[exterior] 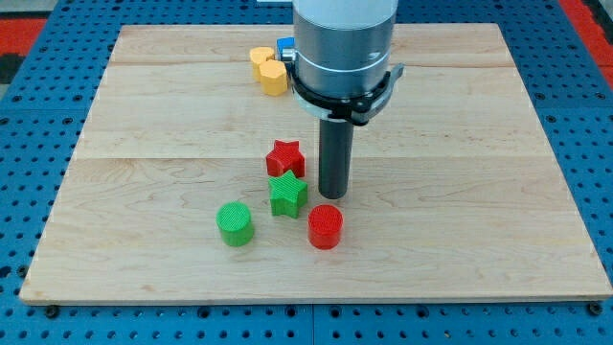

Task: Move the green blocks to the left of the red circle

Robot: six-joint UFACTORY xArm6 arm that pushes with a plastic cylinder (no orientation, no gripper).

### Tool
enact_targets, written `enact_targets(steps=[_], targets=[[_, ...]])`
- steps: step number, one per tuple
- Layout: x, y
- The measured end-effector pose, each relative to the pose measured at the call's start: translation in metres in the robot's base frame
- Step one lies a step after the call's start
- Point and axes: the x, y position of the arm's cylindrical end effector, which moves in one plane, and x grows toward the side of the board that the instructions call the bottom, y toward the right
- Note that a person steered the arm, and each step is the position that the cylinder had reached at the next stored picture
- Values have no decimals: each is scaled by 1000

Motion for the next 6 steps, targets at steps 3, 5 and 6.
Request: enact_targets(steps=[3,5,6], targets=[[5,-14],[28,111],[111,115]])
